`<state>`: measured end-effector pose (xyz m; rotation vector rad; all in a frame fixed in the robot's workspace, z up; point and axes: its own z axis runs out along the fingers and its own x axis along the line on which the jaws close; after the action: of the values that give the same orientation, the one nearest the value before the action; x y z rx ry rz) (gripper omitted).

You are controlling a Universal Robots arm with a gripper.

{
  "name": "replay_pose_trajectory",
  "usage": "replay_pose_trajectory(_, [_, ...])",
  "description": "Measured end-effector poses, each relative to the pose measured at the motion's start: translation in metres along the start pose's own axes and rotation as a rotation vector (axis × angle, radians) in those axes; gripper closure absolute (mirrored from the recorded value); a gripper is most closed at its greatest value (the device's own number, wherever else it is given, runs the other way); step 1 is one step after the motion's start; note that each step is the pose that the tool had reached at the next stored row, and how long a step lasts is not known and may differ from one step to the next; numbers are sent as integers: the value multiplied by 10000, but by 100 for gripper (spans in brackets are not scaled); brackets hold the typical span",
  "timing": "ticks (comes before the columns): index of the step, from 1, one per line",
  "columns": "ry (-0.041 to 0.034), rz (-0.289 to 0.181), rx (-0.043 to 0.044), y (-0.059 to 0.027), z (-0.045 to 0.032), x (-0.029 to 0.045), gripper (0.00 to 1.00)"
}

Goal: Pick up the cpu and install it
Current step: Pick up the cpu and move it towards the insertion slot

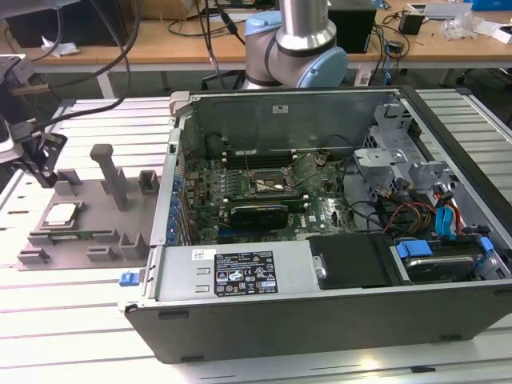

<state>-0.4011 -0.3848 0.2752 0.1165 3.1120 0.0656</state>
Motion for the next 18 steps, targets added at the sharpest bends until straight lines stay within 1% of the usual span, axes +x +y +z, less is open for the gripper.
replay_pose_trajectory(2, [0, 0, 0, -3, 37, 23, 89])
replay_pose_trajectory(3, [-1, -1, 0, -7, 79, 50, 89])
replay_pose_trajectory(6, [-2, -3, -1, -15, 175, 93, 89])
replay_pose_trajectory(14, [-1, -1, -1, -21, 321, 102, 89])
replay_pose_trajectory(18, [-2, 0, -1, -25, 417, 110, 89])
